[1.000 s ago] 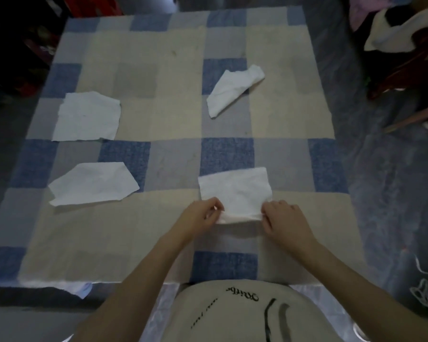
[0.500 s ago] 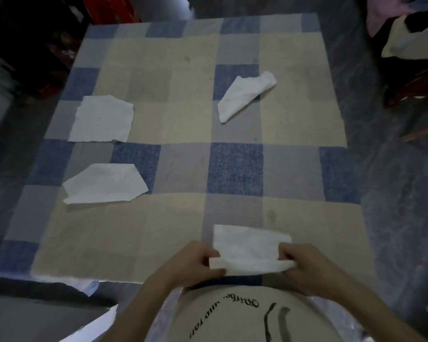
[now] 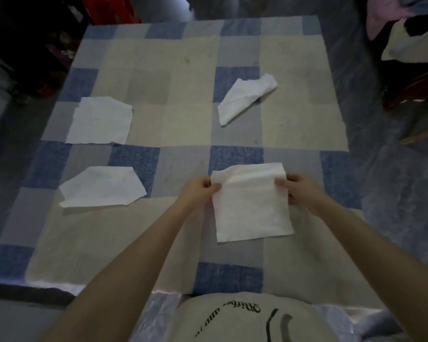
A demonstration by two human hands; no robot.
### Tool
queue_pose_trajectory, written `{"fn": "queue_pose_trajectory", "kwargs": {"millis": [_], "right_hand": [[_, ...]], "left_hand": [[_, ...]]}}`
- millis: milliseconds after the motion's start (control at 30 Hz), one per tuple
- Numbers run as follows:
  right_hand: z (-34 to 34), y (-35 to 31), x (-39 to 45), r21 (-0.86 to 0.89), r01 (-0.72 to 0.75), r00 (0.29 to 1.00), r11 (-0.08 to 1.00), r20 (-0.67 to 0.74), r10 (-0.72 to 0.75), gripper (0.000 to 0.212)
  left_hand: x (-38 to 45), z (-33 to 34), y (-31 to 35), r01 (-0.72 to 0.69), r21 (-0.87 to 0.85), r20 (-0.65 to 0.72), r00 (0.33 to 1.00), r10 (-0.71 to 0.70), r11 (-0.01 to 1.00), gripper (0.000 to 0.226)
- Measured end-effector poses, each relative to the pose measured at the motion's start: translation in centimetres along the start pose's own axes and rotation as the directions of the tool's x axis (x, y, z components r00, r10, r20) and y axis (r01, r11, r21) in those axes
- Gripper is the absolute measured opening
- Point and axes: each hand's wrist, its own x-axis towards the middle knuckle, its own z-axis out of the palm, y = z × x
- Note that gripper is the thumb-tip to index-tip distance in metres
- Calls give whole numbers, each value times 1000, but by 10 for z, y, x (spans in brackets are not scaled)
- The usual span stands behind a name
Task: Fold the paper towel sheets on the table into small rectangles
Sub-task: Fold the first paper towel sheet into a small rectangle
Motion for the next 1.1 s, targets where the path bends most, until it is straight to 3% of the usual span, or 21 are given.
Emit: {"fn": "queue_pose_trajectory", "kwargs": {"millis": [133, 233, 333, 433, 500, 567, 633, 733, 833, 933, 1100], "right_hand": [[6, -3, 20, -1, 0, 995, 1000, -98, 0, 21], [10, -1, 26, -51, 27, 989, 998, -143, -35, 20], [13, 4, 32, -106, 63, 971, 992, -222, -86, 19], [11, 1, 37, -209, 126, 878, 970, -431, -208, 31], [11, -3, 38, -318, 231, 798, 920, -479, -366, 35], [19, -6, 36, -449, 339, 745, 826, -407, -527, 39], [38, -4, 32, -550, 424, 746, 719, -238, -622, 50], [66, 6, 27, -648, 537, 756, 540, 85, -649, 63], [79, 23, 27, -721, 540, 782, 434, 238, -577, 67], [76, 42, 32, -847, 420, 833, 326, 217, -509, 68], [44, 52, 41, -920, 197, 884, 338, 18, -468, 74]], "left_hand": [[25, -2, -3, -3, 146, -77, 997, 14, 989, 20], [30, -1, 0, -30, 125, -172, 984, 51, 992, 22], [32, 3, -1, -71, 85, -290, 953, 93, 994, 8], [28, 8, 1, -186, 16, -474, 864, 171, 982, 17], [23, 15, 7, -314, 148, -518, 783, 344, 938, 20], [21, 32, 10, -461, 346, -375, 730, 571, 817, 23], [25, 55, 8, -552, 443, -179, 718, 673, 707, 33], [32, 82, -2, -518, 510, -22, 790, 612, 687, 53], [37, 87, -13, -424, 662, 43, 845, 533, 618, 66], [36, 79, -15, -371, 707, 20, 862, 507, 602, 61], [41, 66, -22, -201, 670, -148, 907, 394, 715, 65]]}}
